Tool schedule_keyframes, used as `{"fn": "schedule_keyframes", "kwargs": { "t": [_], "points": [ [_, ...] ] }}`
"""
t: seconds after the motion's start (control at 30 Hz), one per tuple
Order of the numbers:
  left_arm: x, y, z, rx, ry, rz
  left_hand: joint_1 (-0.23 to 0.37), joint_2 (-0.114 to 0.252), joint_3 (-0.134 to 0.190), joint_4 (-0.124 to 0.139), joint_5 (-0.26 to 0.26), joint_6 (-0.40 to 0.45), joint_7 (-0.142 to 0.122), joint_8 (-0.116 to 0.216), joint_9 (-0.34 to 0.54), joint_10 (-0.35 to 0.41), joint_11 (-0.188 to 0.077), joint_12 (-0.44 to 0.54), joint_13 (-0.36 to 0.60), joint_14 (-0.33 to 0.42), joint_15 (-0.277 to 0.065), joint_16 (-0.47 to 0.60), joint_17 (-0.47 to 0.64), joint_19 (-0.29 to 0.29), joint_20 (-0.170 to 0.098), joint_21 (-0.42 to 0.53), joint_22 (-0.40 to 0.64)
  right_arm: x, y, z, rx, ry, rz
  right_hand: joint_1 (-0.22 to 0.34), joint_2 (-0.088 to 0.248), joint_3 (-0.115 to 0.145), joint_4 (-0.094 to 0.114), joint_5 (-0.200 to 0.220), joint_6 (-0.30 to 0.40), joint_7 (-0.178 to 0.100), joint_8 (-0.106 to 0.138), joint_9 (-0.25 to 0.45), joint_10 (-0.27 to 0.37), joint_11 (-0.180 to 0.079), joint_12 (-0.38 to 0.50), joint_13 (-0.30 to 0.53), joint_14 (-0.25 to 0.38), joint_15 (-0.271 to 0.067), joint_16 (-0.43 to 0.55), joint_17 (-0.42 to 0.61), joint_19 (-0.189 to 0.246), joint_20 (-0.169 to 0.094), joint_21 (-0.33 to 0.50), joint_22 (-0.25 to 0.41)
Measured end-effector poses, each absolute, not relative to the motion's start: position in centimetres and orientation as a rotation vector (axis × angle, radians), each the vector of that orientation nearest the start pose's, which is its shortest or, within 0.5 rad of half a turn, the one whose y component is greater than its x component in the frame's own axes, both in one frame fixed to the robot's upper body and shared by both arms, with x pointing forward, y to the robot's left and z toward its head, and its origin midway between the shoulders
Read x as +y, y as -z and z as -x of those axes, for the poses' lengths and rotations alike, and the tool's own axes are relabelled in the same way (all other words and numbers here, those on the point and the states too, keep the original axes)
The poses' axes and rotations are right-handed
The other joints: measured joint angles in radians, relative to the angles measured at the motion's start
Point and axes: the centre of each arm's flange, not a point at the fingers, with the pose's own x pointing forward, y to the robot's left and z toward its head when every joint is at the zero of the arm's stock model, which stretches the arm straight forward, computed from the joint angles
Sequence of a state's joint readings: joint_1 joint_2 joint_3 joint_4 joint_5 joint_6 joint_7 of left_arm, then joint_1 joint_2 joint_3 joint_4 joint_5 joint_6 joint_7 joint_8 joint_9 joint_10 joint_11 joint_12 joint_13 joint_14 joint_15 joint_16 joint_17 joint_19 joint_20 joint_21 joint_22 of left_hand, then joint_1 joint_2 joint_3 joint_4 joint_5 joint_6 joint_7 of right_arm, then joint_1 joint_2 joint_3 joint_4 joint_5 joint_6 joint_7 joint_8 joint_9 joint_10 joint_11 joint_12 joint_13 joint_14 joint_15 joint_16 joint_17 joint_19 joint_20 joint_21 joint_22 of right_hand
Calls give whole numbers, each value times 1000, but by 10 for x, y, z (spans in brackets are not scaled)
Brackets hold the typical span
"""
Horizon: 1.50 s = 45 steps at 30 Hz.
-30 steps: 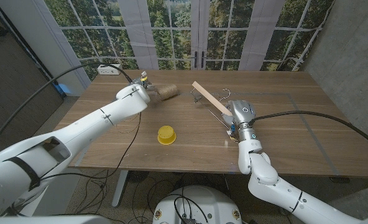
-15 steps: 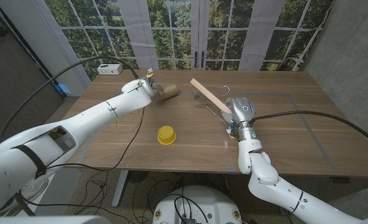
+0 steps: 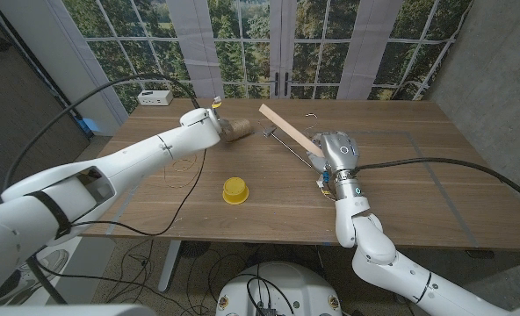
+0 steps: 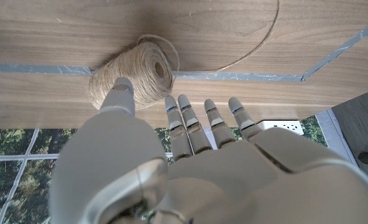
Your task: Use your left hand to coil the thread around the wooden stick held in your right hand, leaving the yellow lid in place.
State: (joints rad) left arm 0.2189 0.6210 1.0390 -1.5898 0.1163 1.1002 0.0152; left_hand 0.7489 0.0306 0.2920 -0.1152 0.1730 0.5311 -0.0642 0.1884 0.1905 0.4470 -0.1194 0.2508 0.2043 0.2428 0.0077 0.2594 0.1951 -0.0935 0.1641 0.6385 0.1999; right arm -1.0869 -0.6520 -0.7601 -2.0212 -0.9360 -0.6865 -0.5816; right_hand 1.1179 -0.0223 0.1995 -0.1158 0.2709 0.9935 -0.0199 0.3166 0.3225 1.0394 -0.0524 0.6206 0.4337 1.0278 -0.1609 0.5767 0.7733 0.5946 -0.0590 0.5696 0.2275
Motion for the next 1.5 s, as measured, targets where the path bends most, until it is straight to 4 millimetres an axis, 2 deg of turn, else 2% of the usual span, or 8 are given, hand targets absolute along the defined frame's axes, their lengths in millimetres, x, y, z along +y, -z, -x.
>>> {"fn": "schedule_keyframes", "kwargs": {
  "t": [0.17,0.4,0.87,1.0,1.13,1.3,1.37,1.5],
  "points": [
    [219,-88,-665,49,-264,-1207,-30,23,1,8,0,-79,5,-12,-1,-64,5,-31,-5,-39,17,-23,2,-20,5,-11,0,-150,68,-487,-842,575,1327,0,0,-3,3,0,0,0,0,0,0,0,1,4,0,0,-7,3,-5,5,5,0],
    [214,-84,-670,75,-229,-1228,-49,33,1,8,0,-210,-18,-22,0,-138,10,-49,-2,-57,35,-36,3,-36,11,-19,0,-151,70,-482,-845,578,1324,0,0,-4,4,0,6,-6,-4,0,-7,-7,2,17,4,-4,-15,12,-5,5,15,-5],
    [207,-84,-669,39,-259,-1243,-51,35,4,5,0,-238,-36,-11,0,-156,28,-49,0,-62,40,-42,0,-32,15,-19,0,-153,76,-478,-828,585,1319,6,-6,-9,7,0,11,-11,-5,1,-7,-7,2,19,12,-9,-26,25,-14,4,27,-9],
    [205,-84,-669,40,-261,-1244,-54,38,4,5,0,-274,-14,-11,0,-187,59,-49,3,-82,60,-50,0,-39,22,-25,0,-154,77,-477,-821,586,1318,6,-6,-10,6,-1,11,-11,-6,1,-7,-7,2,19,12,-9,-26,26,-14,4,30,-9],
    [200,-85,-674,57,-263,-1263,-64,35,4,5,0,-281,-18,-11,0,-179,73,-46,3,-84,62,-50,0,-39,22,-28,0,-155,79,-476,-816,588,1315,6,-6,-10,6,-1,11,-11,-8,1,-7,-7,1,19,12,-9,-26,31,-18,7,34,-9],
    [198,-84,-683,80,-266,-1280,-68,31,0,1,0,-286,-23,-11,0,-171,73,-41,3,-83,62,-50,0,-39,22,-28,0,-156,79,-475,-814,592,1313,5,-5,-15,9,-1,11,-11,-9,1,-7,-7,1,19,12,-9,-34,30,-18,7,34,-9],
    [197,-83,-687,89,-268,-1286,-72,27,0,1,0,-285,-24,-7,0,-158,63,-36,3,-83,62,-50,0,-38,22,-28,0,-157,79,-474,-812,594,1313,4,-4,-16,8,-1,11,-11,-9,1,-7,-7,1,19,12,-9,-34,35,-18,7,41,-9],
    [197,-81,-693,97,-272,-1294,-70,26,2,-13,0,-259,-51,5,0,-120,39,-21,3,-55,60,-50,-5,-9,10,-27,0,-157,79,-474,-811,596,1312,4,-4,-16,8,-3,11,-11,-9,0,-7,-7,1,18,12,-9,-34,35,-21,4,42,-9]
  ]
}}
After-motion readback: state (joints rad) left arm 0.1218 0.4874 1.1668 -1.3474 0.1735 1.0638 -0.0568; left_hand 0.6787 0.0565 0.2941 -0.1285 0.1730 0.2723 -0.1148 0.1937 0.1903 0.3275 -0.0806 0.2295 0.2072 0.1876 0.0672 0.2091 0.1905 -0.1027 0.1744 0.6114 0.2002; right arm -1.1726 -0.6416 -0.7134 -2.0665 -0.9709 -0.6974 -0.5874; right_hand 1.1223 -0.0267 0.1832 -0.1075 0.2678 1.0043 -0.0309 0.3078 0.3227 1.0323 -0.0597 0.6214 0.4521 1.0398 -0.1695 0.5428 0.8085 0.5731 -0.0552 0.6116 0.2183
